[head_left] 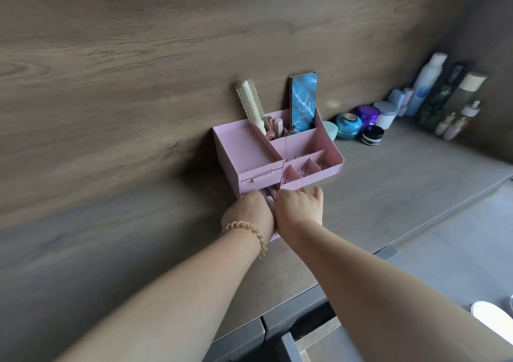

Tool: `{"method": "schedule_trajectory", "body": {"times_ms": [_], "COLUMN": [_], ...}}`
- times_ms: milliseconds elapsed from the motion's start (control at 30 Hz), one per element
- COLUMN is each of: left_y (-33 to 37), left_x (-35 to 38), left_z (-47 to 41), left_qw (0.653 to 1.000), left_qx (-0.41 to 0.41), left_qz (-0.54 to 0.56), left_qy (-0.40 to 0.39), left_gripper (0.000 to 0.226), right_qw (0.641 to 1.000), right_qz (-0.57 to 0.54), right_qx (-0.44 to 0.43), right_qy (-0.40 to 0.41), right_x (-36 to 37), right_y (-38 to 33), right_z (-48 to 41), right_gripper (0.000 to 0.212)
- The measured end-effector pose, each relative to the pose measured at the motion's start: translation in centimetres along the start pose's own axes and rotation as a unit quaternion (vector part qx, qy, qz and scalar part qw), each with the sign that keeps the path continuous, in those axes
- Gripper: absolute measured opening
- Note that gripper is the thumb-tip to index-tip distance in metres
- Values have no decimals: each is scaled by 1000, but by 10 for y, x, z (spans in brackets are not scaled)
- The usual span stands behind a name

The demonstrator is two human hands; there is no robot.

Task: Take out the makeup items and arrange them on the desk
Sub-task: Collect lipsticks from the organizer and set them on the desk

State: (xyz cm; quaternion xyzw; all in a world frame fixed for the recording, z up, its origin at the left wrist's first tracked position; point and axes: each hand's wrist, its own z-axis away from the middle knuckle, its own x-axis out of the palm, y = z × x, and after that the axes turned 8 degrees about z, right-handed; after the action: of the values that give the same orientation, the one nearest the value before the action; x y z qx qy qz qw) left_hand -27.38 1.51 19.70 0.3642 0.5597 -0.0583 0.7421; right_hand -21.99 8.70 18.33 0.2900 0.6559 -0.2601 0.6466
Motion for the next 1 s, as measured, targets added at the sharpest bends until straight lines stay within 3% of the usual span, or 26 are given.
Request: {"method": "schedule_trajectory", "body": {"times_ms": [200,367,433,600,767,833,1000], "left_y": [8,7,3,-10,3,17,62], "left_x": [-2,-5,-3,10,5,8,33], "left_z": [-14,-8,-6,3,21,24,36], "left_qw": [998,997,997,991,955,940,931], "left_qx": [-16,-32,-11,-3,48,55,130], "left_qz": [-39,26,45,128,266,318,331], "left_qy": [-52,-67,-62,25,118,115,81], "left_gripper": [26,22,7,23,8,4,15], "right_qw": [997,992,989,961,921,906,891], "right_qz": [-77,-104,-116,-219,-315,-342,-354], "right_qx": [21,46,54,110,147,164,188], "right_qy": [-5,61,70,128,178,187,211], "right_x": [-2,8,13,11,14,14,12], "right_y": [4,7,9,17,40,52,89], "right_z": [4,12,14,27,39,43,63], "right_gripper": [10,5,17,15,9,7,4]}}
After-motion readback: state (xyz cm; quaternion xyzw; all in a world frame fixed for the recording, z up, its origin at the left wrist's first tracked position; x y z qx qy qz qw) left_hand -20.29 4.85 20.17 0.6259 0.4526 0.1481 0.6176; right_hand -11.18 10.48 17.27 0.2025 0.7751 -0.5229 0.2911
